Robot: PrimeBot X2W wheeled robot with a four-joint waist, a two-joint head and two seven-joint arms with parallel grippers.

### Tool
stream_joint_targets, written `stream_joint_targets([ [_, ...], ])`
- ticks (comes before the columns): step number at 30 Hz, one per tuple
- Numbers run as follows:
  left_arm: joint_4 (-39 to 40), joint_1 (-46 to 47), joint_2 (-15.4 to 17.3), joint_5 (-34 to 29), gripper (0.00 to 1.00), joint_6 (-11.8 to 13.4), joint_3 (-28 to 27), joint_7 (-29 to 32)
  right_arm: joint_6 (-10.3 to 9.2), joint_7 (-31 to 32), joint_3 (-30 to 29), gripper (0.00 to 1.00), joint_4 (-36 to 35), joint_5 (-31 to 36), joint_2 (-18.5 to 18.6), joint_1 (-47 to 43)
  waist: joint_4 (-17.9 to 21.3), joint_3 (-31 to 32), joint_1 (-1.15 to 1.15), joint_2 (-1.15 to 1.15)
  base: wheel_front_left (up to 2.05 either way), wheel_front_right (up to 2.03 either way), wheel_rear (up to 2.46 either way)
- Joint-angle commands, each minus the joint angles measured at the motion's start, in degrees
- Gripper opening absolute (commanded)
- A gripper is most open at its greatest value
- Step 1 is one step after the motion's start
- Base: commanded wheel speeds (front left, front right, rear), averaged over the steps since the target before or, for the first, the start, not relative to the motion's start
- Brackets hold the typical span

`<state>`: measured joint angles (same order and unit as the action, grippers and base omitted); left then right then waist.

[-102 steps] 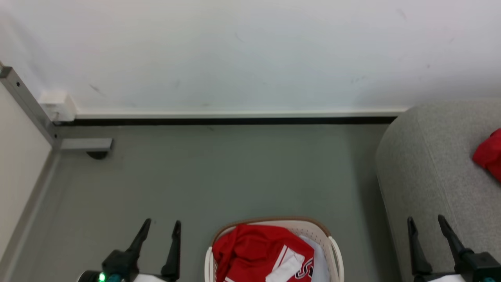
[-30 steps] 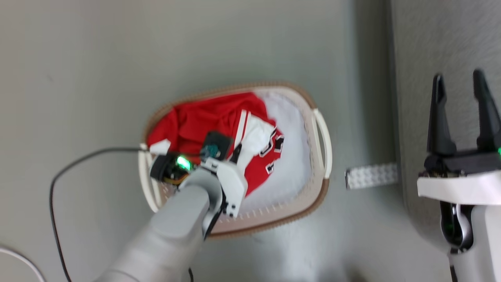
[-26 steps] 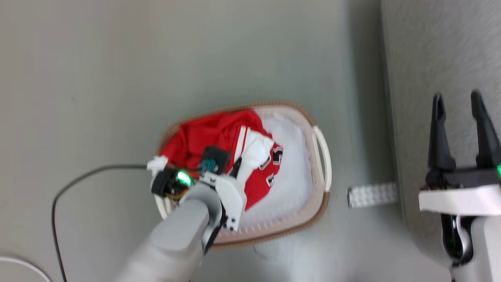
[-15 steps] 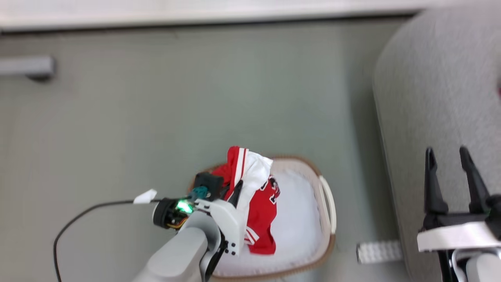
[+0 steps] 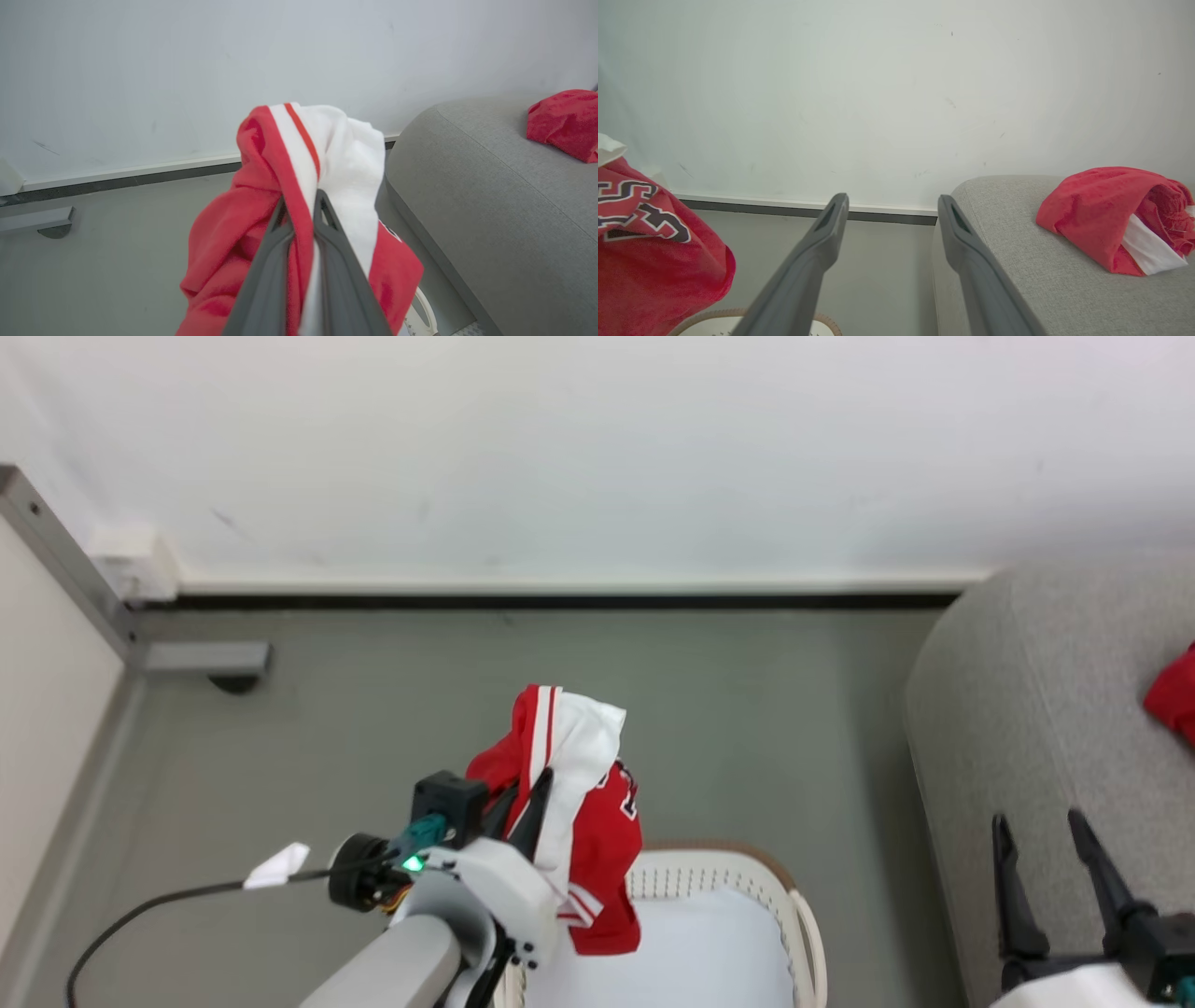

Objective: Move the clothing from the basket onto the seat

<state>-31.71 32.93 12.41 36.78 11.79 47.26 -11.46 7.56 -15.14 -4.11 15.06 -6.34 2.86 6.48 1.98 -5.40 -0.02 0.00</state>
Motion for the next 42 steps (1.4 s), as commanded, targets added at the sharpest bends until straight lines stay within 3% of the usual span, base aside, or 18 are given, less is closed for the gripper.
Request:
stream_joint_targets([
  [1,3.04,-1.96,1.85,0.33,0.0,1.11,-0.35,0.75,-0.15,0.01,-0.15,1.0,0.56,0.41,0.07,-1.81,-1.09,3.6,0.02,0.0,0.0,0.0,0.0],
  [15,22.22,-7.31,12.4,-0.55,0.05,8.46,-2.78,5.83,-0.15,0.0,2.29,1.0,2.62,0.72,0.06,-5.4,-1.02,8.36,0.02,0.0,0.0,0.0,0.0],
  [30,29.13,-8.67,14.89,-0.94,0.1,10.94,-2.41,8.21,-0.14,0.0,6.53,1.0,4.35,-0.42,0.07,-6.59,-1.07,9.64,0.02,0.0,0.0,0.0,0.0],
  [34,30.07,-8.64,14.86,-1.14,0.09,11.24,-2.12,8.5,-0.15,0.0,11.36,1.0,4.64,0.26,0.04,-5.26,-0.77,9.52,0.02,0.0,0.0,0.0,0.0],
  [42,31.24,-7.36,13.98,-1.55,0.04,11.09,-1.23,8.92,-0.14,0.0,28.82,1.0,6.5,-2.93,0.1,-0.06,-0.24,9.15,0.02,0.0,0.0,0.0,0.0],
])
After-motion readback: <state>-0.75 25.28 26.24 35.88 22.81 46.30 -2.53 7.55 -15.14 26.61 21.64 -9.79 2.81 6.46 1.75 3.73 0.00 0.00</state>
